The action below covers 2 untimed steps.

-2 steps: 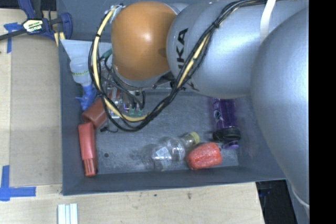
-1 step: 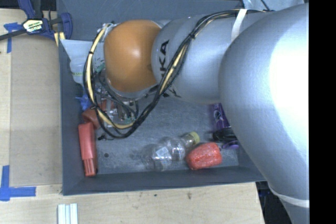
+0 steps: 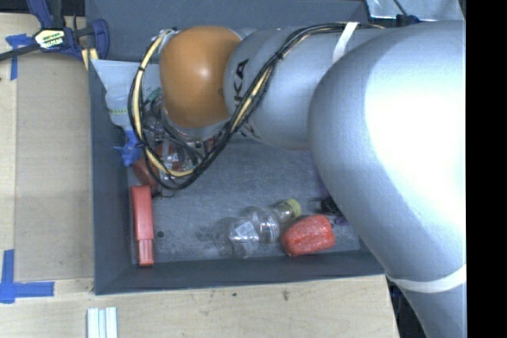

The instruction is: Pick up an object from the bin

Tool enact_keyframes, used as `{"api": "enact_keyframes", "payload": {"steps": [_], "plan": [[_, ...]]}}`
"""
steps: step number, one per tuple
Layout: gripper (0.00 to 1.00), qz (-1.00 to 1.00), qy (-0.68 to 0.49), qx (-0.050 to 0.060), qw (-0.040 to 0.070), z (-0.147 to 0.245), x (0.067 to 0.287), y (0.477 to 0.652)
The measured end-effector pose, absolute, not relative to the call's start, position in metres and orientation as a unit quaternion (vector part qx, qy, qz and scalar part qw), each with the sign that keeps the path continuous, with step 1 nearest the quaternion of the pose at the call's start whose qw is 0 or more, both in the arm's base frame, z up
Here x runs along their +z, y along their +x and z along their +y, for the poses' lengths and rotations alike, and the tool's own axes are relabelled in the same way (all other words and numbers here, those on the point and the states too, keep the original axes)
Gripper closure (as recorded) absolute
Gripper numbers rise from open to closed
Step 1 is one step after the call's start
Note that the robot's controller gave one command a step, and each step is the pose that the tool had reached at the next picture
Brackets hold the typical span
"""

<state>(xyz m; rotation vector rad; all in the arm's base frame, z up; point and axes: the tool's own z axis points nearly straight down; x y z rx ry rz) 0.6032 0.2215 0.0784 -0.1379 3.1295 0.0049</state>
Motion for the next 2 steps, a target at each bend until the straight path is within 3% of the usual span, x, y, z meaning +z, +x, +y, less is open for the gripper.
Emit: {"api": "enact_keyframes", "payload": {"steps": [1, 2], "plan": [[1.0, 0.985, -0.17, 0.0, 0.0, 0.2219, 0.0702, 0.598], [1.0, 0.985, -0.17, 0.0, 0.0, 0.2219, 0.0702, 0.598]]}}
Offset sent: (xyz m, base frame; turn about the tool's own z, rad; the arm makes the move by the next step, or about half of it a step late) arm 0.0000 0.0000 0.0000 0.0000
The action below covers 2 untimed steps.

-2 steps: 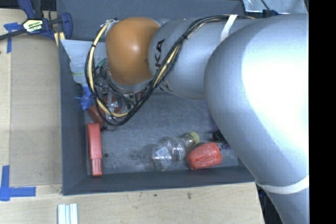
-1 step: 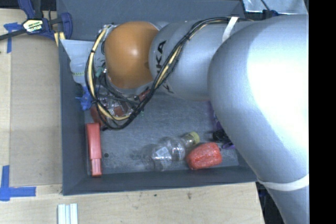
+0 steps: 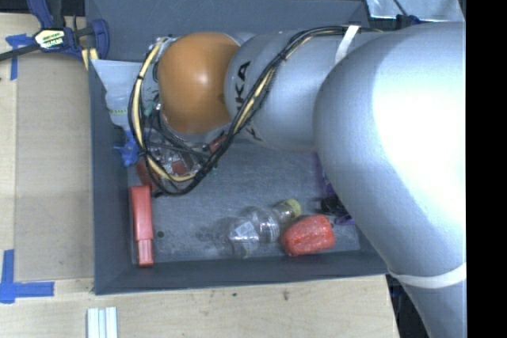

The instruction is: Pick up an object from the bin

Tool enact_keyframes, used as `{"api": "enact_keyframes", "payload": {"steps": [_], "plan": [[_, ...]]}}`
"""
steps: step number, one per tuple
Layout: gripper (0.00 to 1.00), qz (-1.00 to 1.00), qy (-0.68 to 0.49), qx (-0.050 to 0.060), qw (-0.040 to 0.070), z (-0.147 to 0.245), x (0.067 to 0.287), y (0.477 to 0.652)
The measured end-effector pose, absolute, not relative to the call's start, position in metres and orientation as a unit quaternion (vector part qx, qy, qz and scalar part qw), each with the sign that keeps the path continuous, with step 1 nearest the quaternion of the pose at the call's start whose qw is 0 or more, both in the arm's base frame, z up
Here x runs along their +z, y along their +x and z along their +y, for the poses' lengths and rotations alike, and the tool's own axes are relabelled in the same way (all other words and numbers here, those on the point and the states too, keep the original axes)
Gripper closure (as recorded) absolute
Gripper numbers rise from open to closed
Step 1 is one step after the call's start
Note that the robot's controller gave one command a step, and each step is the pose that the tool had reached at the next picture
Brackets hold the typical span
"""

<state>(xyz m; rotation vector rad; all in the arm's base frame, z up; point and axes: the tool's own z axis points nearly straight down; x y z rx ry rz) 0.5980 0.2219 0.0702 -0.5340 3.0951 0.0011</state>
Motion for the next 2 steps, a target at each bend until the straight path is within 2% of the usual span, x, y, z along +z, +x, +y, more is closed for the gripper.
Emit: {"api": "enact_keyframes", "payload": {"steps": [1, 2], "plan": [[1.0, 0.972, -0.234, 0.0, 0.001, 0.21, 0.07, 0.589], [1.0, 0.967, -0.255, 0.0, 0.003, 0.154, 0.278, 0.577]]}}
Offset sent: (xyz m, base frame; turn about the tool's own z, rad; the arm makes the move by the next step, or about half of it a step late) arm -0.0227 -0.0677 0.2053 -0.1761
